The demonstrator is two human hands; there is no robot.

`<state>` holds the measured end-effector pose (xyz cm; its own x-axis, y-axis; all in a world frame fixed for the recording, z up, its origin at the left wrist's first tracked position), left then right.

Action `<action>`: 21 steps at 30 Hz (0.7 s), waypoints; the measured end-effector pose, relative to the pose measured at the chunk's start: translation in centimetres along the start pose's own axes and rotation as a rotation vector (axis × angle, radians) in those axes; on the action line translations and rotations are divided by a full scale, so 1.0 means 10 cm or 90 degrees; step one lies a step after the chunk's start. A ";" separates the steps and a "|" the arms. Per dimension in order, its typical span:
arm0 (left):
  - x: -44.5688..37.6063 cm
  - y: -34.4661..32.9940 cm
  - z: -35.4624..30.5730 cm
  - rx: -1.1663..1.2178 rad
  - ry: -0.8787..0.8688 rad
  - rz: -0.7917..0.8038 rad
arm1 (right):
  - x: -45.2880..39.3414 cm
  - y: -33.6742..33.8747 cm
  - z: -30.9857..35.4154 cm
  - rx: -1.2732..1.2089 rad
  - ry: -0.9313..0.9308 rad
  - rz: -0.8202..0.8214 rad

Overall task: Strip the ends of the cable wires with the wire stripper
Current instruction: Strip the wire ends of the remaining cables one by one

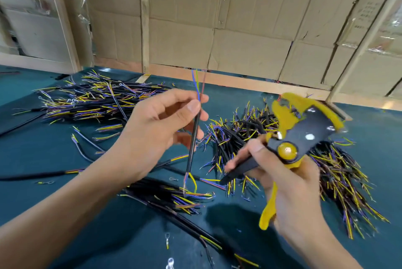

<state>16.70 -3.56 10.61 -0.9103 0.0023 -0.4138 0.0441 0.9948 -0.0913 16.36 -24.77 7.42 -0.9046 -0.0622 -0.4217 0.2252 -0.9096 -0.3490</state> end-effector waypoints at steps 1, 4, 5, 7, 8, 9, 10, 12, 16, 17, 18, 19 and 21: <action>0.02 -0.03 0.01 0.063 0.028 0.025 | 0.03 -0.03 -0.02 0.002 -0.013 0.013; 0.05 -0.09 0.01 0.097 0.070 0.101 | 0.02 -0.05 -0.07 0.033 -0.046 -0.012; 0.07 -0.11 0.01 0.087 0.080 0.125 | 0.01 -0.03 -0.06 0.022 -0.053 -0.029; 0.11 -0.13 0.02 0.058 0.104 0.180 | -0.03 -0.02 -0.03 -0.021 -0.061 -0.040; 0.13 -0.14 0.02 0.041 0.120 0.208 | -0.04 -0.02 -0.01 -0.037 -0.069 -0.036; 0.14 -0.15 0.03 0.025 0.136 0.235 | -0.05 -0.03 0.02 -0.046 -0.073 -0.031; 0.16 -0.17 0.03 0.009 0.149 0.264 | -0.06 -0.02 0.03 -0.056 -0.074 -0.020; 0.19 -0.20 0.05 -0.009 0.176 0.315 | -0.07 -0.02 0.06 -0.049 -0.075 -0.005; 0.21 -0.24 0.11 -0.016 0.212 0.343 | -0.08 0.01 0.05 -0.037 -0.069 -0.003; 0.21 -0.25 0.12 -0.012 0.208 0.329 | -0.07 0.00 0.05 -0.036 -0.065 -0.001; 0.20 -0.25 0.13 0.000 0.205 0.307 | -0.07 0.01 0.04 -0.036 -0.059 -0.002; 0.19 -0.25 0.14 0.018 0.201 0.279 | -0.07 0.00 0.04 -0.030 -0.054 -0.009; 0.17 -0.25 0.15 0.050 0.194 0.223 | -0.07 0.01 0.02 -0.018 -0.040 -0.022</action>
<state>15.64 -6.24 8.76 -0.9140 0.3775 -0.1488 0.3901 0.9184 -0.0665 16.96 -24.87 7.90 -0.9326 -0.0576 -0.3562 0.2029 -0.9001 -0.3857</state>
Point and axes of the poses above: each hand's wrist, its own x-axis away from the middle knuckle, its own y-axis out of the back of the hand, z = x × y, the point moved 2 cm from there along -x, towards the middle knuckle, and after that the axes turned 5 degrees about -x, right-handed, at the moved point
